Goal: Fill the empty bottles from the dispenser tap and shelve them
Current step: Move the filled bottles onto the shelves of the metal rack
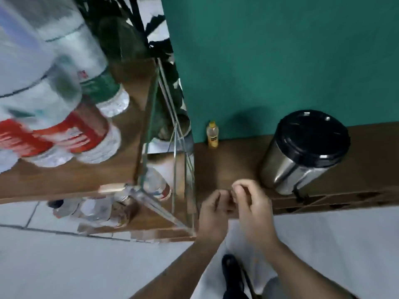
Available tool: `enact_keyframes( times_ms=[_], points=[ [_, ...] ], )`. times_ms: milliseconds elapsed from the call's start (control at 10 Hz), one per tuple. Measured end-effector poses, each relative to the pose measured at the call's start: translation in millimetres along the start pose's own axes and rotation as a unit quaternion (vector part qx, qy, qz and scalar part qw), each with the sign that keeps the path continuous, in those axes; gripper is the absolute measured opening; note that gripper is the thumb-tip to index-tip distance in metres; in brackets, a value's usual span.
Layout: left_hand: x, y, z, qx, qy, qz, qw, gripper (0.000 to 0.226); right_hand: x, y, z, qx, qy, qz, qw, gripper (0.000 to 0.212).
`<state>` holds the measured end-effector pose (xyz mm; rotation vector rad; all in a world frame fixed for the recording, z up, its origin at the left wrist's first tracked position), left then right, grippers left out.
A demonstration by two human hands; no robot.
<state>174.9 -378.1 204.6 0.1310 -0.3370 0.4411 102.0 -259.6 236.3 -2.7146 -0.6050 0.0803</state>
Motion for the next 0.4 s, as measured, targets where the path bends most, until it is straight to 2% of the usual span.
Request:
enact_keyframes(
  times_ms=[100,200,300,400],
  points=[
    [-62,7,-12,-0.012,-0.011,0.098,0.995,0.017,-72,-4,43,0.045,0.026,-0.035,0.998,0.015],
    [-131,15,-34,-0.012,-0.028,0.126,0.992,0.013,-139,13,87,0.051,0.059,-0.09,0.993,0.032],
    [-190,10,-40,-0.094,-0.063,0.161,0.98,0.02,-204,41,119,0.02,0.061,-0.105,0.992,0.045],
    [-247,-6,-44,-0.14,-0.061,0.192,0.969,0.04,-256,69,167,-0.008,0.096,-0.111,0.989,0.061]
  ],
)
Point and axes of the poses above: each hand's wrist, its own x-axis away from the middle knuckle, its own y-axis out of the palm, z = x × y, the point moved 7 cm from there along -x, towards the middle knuckle, and after that the axes turned 7 degrees about -z, right-handed, at the moved point
